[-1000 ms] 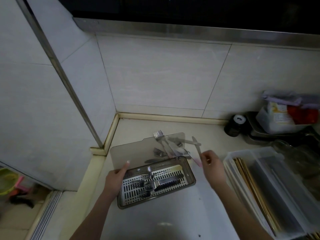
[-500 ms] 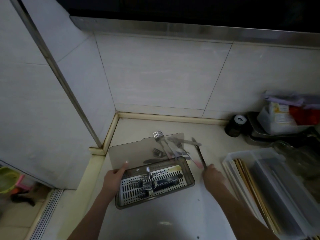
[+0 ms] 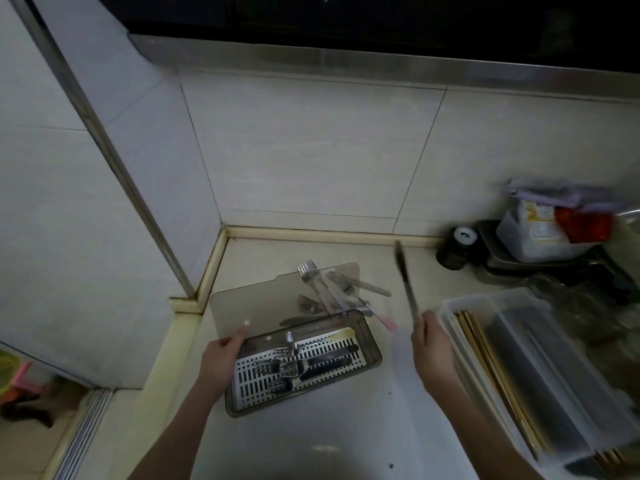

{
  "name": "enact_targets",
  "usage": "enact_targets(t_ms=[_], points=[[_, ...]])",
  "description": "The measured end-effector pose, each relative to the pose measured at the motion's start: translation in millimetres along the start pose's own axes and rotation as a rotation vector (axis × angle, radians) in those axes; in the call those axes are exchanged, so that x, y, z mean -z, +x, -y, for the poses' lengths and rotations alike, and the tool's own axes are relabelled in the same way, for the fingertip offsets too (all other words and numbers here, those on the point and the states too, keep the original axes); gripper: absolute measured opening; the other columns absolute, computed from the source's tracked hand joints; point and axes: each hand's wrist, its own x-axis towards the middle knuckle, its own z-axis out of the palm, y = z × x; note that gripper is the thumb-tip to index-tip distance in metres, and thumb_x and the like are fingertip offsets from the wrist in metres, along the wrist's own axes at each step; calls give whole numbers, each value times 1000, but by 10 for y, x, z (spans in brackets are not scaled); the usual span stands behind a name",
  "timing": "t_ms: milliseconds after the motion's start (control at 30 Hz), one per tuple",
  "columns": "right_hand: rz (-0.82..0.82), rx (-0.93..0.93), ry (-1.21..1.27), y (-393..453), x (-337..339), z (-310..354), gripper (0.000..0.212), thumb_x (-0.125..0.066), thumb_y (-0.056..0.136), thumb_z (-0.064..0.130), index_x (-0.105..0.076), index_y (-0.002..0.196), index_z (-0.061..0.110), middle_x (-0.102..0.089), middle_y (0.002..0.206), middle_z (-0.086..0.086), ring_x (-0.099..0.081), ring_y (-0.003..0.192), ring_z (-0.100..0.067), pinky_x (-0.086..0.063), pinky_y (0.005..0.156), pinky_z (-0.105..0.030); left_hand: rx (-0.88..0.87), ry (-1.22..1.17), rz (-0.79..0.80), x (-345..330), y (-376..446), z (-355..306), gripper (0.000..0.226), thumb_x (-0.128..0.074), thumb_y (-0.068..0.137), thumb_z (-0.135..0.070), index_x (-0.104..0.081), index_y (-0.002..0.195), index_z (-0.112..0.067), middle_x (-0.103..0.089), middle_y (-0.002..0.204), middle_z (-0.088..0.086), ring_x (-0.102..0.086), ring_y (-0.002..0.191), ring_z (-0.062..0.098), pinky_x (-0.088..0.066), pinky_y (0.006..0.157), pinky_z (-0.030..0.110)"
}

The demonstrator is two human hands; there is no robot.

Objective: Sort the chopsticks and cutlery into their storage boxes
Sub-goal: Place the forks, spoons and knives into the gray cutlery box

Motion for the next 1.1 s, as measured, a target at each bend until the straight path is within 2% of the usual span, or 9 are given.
enact_targets(t_ms=[133, 233, 400, 600, 733, 800, 867, 1000, 1100], points=[[94, 232, 12, -63, 31, 197, 36, -50, 95, 29, -40, 63, 15, -38, 53, 1, -36, 50, -8, -30, 50, -28, -24, -31, 13, 1, 45, 62, 41, -58, 86, -51, -69, 78, -12, -68, 72, -1, -64, 73, 17, -45, 75, 30], [102, 276, 90, -67, 103, 266, 43, -58, 91, 26, -37, 55, 14, -33, 50, 2, -33, 48, -7, -27, 50, -27, -36, -41, 2, -18, 32, 81, 38, -58, 87, -49, -65, 71, -15, -66, 66, -3, -63, 68, 14, -44, 65, 26], [305, 311, 159, -43, 303, 303, 50, -64, 88, 24, -34, 48, 19, -30, 46, 5, -31, 45, -8, -30, 51, -27, -17, -52, -2, -14, 32, 91, 40, -58, 87, -50, -67, 72, -14, -68, 69, 1, -65, 71, 18, -45, 70, 28], [579, 318, -41, -3, -47, 383, 52, -63, 87, 36, -39, 47, 13, -31, 45, 5, -30, 44, -9, -29, 50, -26, -35, -44, -12, -19, 15, 61, 39, -56, 87, -50, -65, 71, -16, -67, 67, -1, -64, 70, 17, -43, 59, 24], [744, 428, -385, 3, -517, 550, 47, -54, 92, 42, -46, 53, 18, -45, 54, 2, -39, 49, -11, -36, 55, -29, -41, -49, -3, -18, 20, 88, 39, -56, 87, -50, -66, 76, -14, -67, 71, 0, -64, 71, 16, -46, 69, 28], [664, 491, -552, -14, -627, 619, 34, -48, 95, 43, -61, 75, 18, -58, 78, -1, -52, 68, -14, -44, 64, -31, -30, -51, -9, -22, 16, 89, 40, -57, 88, -49, -67, 77, -11, -67, 70, 0, -63, 71, 16, -46, 71, 28], [458, 510, -537, 12, -608, 599, 25, -42, 98, 37, -60, 97, 20, -58, 97, -1, -56, 84, -18, -45, 70, -31, -33, -49, -16, -31, 28, 114, 41, -58, 87, -49, -68, 75, -11, -68, 69, 1, -65, 71, 17, -46, 68, 27], [144, 363, -377, 240, -416, 306, 16, -37, 98, 28, -47, 91, 19, -58, 85, -2, -58, 79, -22, -47, 63, -35, -12, -53, -23, -13, 50, 134, 49, -59, 83, -54, -71, 76, -7, -72, 69, 7, -69, 70, 22, -49, 64, 27], [133, 138, -452, 474, -293, 27, 20, -44, 97, 29, -48, 105, 11, -58, 102, -11, -56, 96, -30, -45, 75, -36, -7, -43, -25, -23, 55, 154, 50, -59, 83, -55, -72, 76, -7, -73, 69, 7, -70, 69, 23, -52, 67, 29]])
